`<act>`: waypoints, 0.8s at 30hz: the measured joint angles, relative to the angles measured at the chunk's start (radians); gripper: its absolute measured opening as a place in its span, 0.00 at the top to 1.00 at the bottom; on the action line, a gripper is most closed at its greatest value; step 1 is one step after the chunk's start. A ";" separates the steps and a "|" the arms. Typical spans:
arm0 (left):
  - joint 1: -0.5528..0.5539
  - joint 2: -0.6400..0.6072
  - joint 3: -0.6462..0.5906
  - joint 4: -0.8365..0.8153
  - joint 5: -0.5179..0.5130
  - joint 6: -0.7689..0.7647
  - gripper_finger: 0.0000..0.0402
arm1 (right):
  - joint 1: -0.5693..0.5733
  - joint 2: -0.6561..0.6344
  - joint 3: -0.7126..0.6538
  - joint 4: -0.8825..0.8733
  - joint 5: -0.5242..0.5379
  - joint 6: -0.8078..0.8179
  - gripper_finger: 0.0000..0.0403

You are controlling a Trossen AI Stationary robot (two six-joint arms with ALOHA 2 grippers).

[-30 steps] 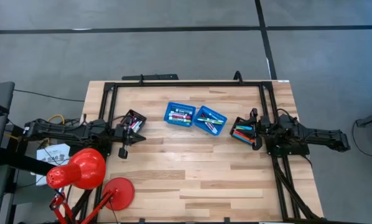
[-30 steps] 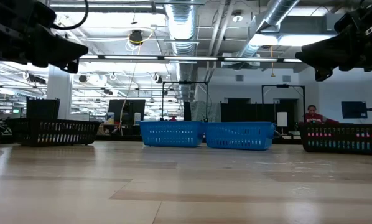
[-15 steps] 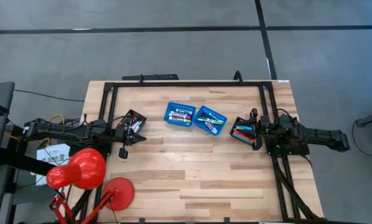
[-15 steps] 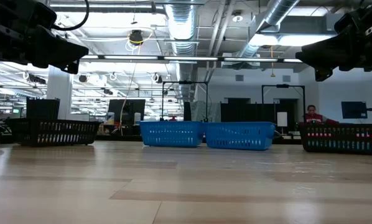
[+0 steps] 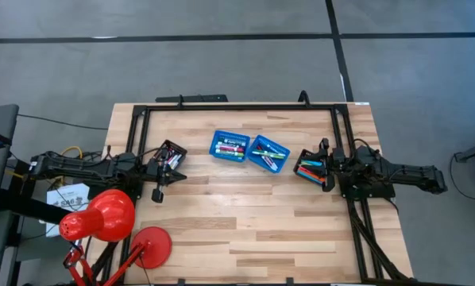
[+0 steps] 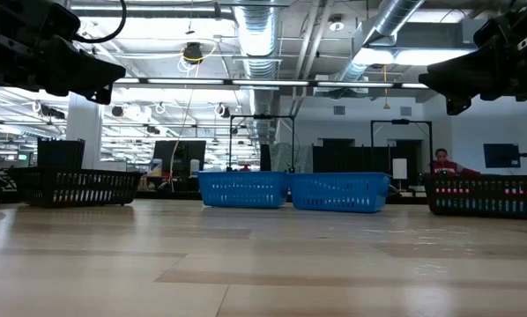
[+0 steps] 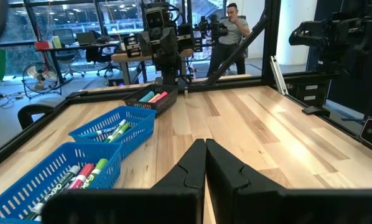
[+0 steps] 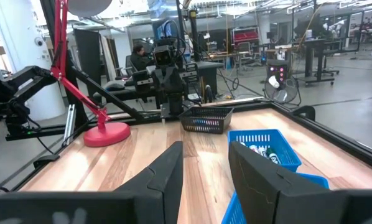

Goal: Pick & Place Markers
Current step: Return to Home Position

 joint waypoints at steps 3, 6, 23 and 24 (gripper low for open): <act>0.000 0.000 0.000 0.001 0.000 0.000 0.98 | 0.000 0.000 0.000 0.000 0.000 0.000 0.70; 0.000 0.000 0.000 0.004 0.000 0.000 0.98 | 0.000 0.000 0.000 0.000 0.000 0.000 0.70; 0.000 0.000 0.000 0.014 0.000 0.000 0.98 | 0.000 0.000 0.000 0.000 0.000 0.000 0.70; 0.000 0.000 0.000 0.015 0.000 0.000 0.98 | 0.000 0.000 0.000 0.000 0.000 0.000 0.70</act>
